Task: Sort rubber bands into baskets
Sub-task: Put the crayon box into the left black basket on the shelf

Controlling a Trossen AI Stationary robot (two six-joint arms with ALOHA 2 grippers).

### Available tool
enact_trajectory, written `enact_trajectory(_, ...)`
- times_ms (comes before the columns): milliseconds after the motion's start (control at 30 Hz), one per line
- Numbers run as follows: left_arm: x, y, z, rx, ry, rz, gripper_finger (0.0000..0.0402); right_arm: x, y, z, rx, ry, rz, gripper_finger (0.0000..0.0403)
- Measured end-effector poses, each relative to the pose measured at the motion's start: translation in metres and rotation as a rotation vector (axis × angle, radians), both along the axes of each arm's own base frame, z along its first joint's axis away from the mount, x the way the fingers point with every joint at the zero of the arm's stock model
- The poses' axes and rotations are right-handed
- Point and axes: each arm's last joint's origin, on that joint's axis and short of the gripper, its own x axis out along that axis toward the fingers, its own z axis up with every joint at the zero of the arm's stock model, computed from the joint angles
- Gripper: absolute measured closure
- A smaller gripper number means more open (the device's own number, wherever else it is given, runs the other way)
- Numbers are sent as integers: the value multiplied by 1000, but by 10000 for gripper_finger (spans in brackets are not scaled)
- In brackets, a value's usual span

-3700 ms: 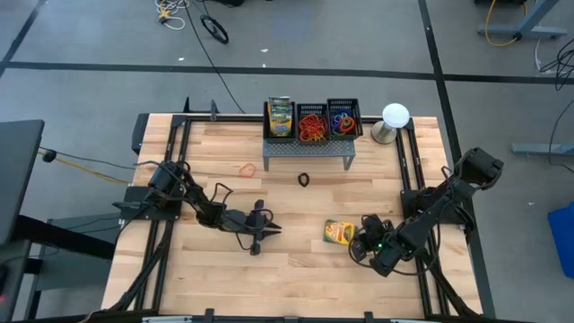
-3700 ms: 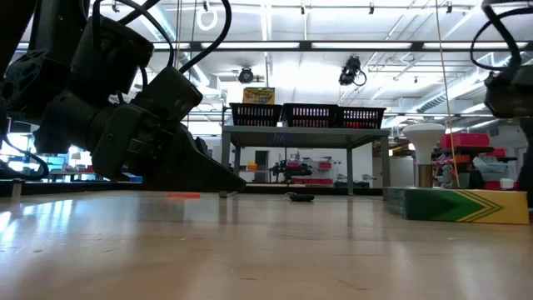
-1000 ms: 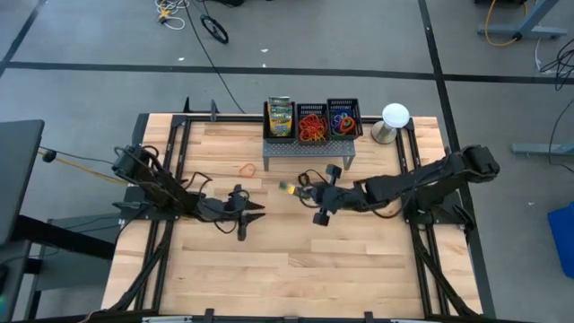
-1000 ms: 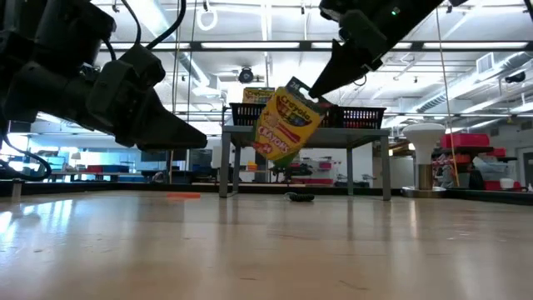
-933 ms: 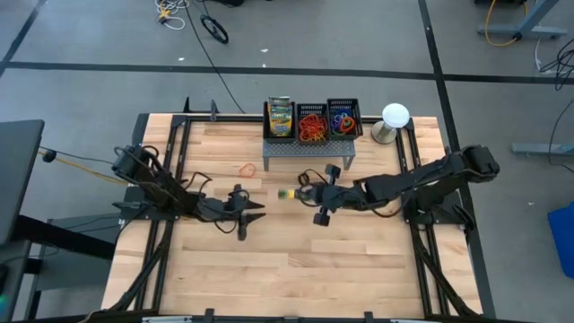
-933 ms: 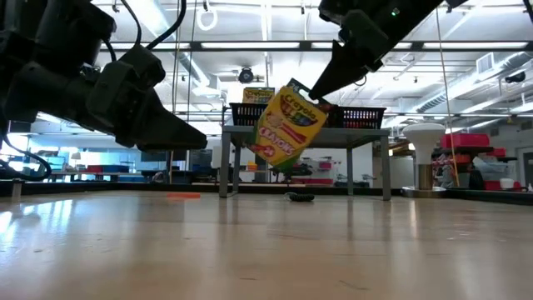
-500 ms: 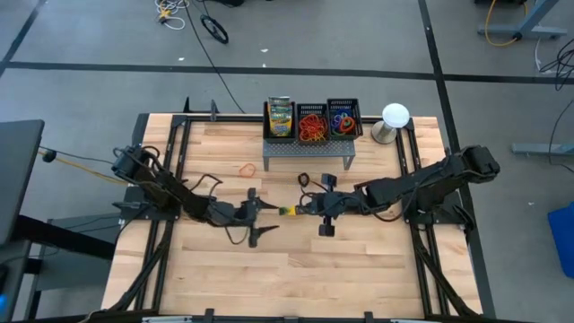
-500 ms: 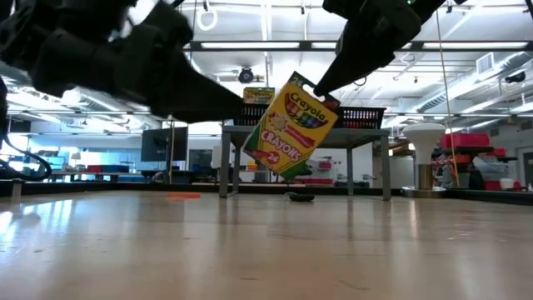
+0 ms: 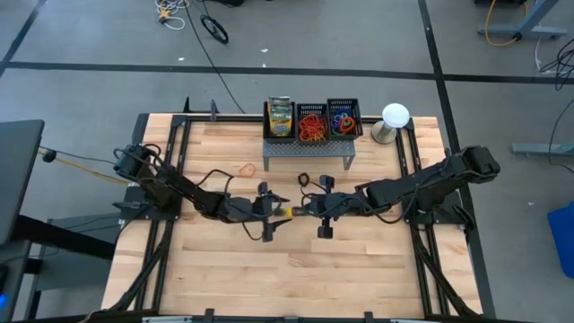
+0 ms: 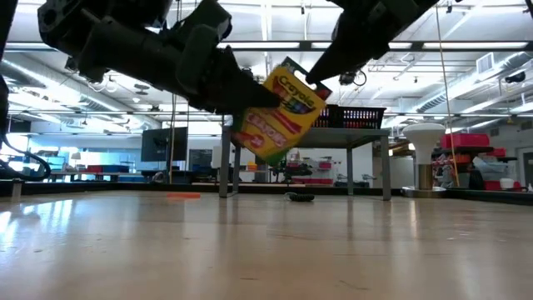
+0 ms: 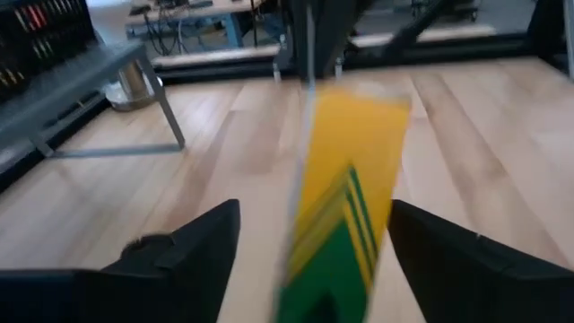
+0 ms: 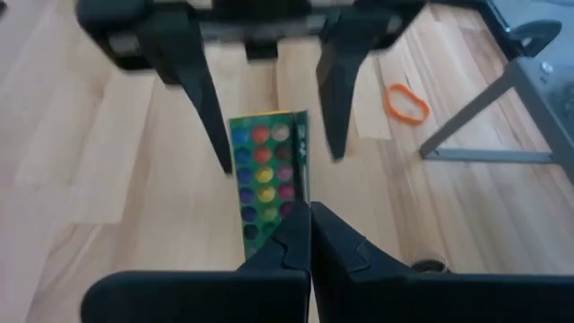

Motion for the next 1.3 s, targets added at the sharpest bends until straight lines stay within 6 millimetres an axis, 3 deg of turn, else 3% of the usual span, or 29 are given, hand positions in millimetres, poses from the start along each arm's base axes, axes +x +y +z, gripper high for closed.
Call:
enact_trajectory(467, -3, -7, -3, 57, 23, -17, 287, 5, 2, 6, 26, -74, 22, 390)
enact_trajectory(633, -14, -7, -4, 59, -73, -30, 291, 3, 0, 22, 5, -132, -23, 328)
enact_trajectory(933, -69, 13, -7, -63, -401, -126, 277, -2, -4, 46, 32, -254, -20, 189)
enact_trajectory(1100, -67, 16, 1, -55, -433, -170, 282, 13, -4, 48, 66, -362, 101, 138)
enact_trajectory(1300, -59, 20, 7, -38, -463, -167, 282, 27, -11, 40, 31, -402, 134, 128)
